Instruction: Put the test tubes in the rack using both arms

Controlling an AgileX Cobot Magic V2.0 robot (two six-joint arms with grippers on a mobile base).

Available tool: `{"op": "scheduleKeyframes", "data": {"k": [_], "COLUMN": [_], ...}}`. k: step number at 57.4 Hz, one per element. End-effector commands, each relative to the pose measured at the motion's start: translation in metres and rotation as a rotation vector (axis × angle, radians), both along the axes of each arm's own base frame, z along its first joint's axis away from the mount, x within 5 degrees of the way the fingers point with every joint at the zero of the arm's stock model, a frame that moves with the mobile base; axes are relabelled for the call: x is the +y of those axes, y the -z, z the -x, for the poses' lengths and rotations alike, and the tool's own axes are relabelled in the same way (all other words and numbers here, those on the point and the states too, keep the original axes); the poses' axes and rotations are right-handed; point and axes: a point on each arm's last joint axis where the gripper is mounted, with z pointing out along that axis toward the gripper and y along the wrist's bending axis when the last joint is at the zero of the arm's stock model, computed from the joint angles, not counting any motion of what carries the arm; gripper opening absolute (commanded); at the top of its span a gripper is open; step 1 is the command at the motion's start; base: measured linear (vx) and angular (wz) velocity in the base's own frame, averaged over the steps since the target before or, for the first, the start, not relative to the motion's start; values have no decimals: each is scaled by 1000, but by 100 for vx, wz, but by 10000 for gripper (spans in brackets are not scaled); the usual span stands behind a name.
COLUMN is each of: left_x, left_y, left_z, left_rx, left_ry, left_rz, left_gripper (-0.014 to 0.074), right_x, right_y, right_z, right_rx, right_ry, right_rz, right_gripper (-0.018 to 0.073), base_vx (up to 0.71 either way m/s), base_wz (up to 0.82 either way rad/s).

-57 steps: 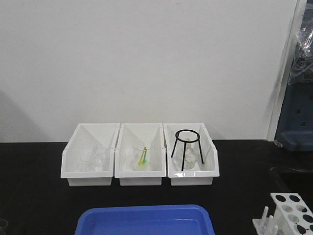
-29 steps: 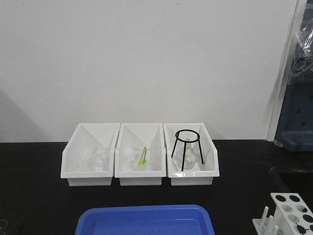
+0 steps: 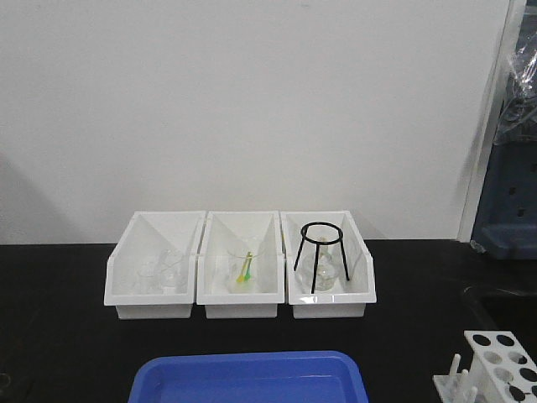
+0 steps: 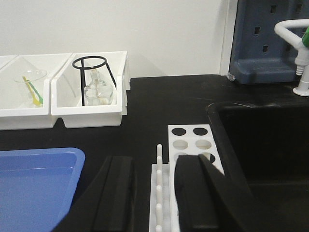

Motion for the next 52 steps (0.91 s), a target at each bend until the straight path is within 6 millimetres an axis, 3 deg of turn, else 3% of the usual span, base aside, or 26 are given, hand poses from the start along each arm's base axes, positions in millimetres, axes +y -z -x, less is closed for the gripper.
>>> {"op": "scheduleKeyframes", "data": {"k": [1, 22, 37, 52], "left_x": [1, 12, 14, 11], "left_y": [-22, -59, -86, -143], "left_z": [-5, 11, 24, 7], "left_rx": [-140, -297, -389, -422], "left_ry": [-38, -145, -149, -142], "left_rz": [68, 161, 203, 306], "left_gripper": [111, 58, 36, 36], "right_x": [0, 0, 0, -1], "right_y": [-18, -25, -25, -39], "right_z": [-3, -4, -4, -12], "right_rx": [-111, -177, -182, -7], "right_ry": [-2, -2, -15, -16], "right_rz": [17, -6, 88, 106], "right_gripper": [309, 309, 309, 309], "base_vx": [0, 0, 0, 0], "base_wz": [0, 0, 0, 0]}}
